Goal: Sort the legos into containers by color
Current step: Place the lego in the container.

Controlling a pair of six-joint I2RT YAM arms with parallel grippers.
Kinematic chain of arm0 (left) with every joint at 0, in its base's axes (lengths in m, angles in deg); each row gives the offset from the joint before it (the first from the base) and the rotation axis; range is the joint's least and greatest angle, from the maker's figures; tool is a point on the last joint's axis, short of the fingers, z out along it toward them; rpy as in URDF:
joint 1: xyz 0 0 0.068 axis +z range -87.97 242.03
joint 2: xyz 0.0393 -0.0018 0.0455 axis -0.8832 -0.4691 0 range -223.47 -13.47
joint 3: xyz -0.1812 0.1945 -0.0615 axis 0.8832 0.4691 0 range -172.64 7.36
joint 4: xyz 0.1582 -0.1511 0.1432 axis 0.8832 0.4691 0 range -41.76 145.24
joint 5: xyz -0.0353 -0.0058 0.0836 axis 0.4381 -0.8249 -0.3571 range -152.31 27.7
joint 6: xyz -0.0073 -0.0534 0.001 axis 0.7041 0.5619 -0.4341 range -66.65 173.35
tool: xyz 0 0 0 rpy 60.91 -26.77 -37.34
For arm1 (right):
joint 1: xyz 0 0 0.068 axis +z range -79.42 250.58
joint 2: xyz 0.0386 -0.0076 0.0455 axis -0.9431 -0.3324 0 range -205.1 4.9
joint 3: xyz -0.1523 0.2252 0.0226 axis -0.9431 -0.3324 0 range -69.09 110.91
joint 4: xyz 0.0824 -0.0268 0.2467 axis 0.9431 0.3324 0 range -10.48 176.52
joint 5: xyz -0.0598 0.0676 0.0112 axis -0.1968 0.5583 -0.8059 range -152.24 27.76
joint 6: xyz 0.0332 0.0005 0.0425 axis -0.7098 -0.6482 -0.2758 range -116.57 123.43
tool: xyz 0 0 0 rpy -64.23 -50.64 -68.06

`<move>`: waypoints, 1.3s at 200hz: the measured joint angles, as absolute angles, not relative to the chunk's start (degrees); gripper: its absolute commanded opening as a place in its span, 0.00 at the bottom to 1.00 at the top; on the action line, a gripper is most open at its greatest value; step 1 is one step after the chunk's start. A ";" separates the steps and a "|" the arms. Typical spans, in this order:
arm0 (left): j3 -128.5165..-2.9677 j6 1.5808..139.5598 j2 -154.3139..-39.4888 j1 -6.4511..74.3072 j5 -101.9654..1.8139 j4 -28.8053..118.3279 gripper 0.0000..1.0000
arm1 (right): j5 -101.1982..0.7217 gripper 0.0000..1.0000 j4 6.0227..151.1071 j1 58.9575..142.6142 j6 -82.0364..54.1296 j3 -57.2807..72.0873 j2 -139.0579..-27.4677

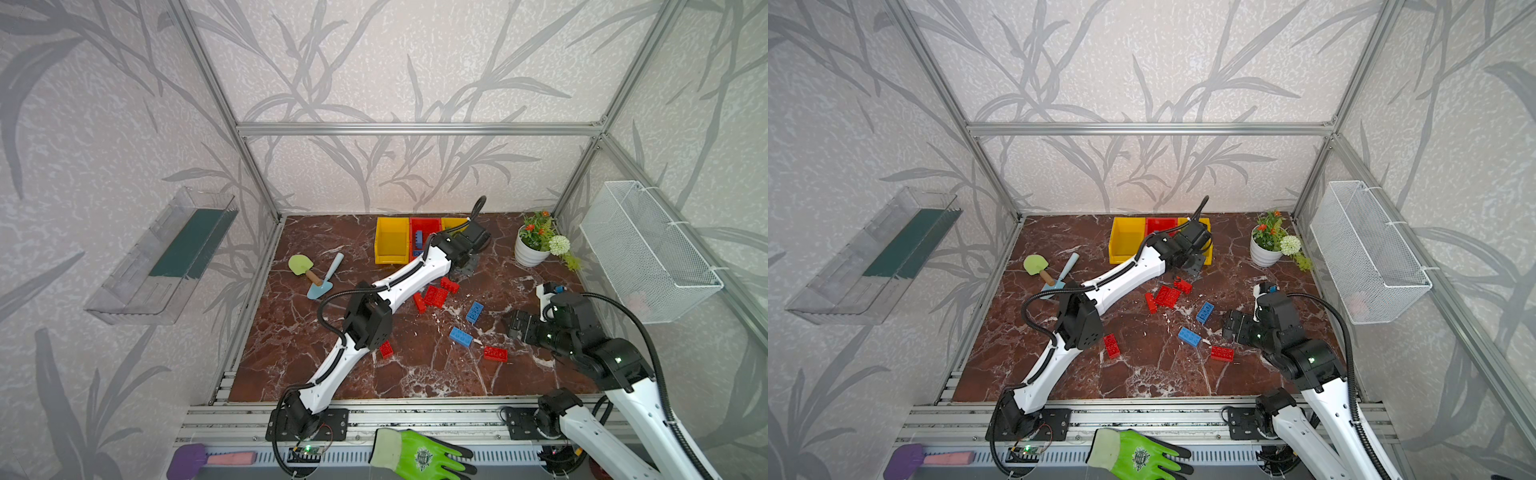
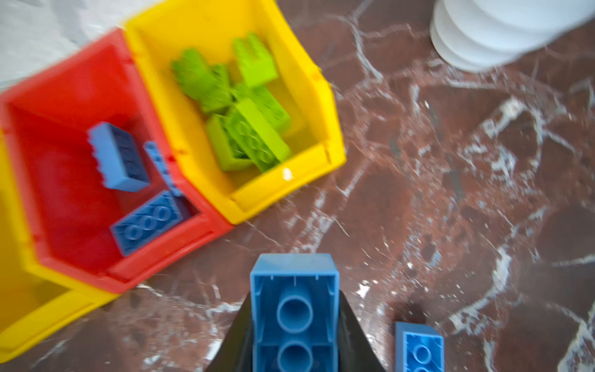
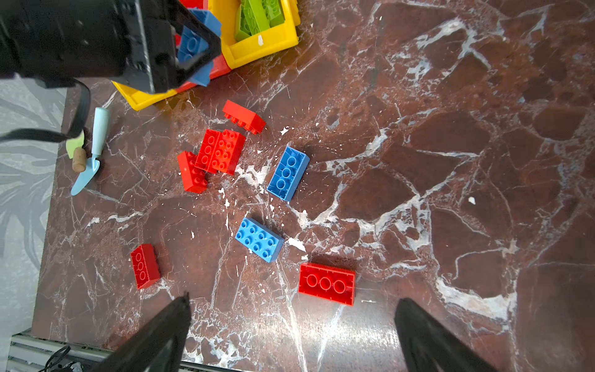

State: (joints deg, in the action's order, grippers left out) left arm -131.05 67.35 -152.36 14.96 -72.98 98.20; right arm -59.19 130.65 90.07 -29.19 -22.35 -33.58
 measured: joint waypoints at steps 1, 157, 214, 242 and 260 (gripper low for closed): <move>-131.09 67.33 -152.30 15.18 -72.96 98.20 0.14 | -59.17 0.99 130.58 90.07 -29.21 -22.28 -33.66; -142.32 68.97 -158.66 31.35 -68.00 97.52 0.15 | -55.67 0.99 118.52 90.07 -26.37 -11.70 -59.50; -142.54 69.84 -160.54 31.35 -64.74 95.51 0.18 | -55.08 0.99 117.10 90.07 -25.63 -10.63 -62.43; -142.63 70.08 -161.87 31.44 -64.11 94.48 0.39 | -55.10 0.99 117.19 90.07 -25.45 -10.41 -62.45; -143.05 70.28 -163.16 31.50 -63.71 94.48 0.59 | -55.12 0.99 117.23 90.07 -25.47 -10.19 -62.12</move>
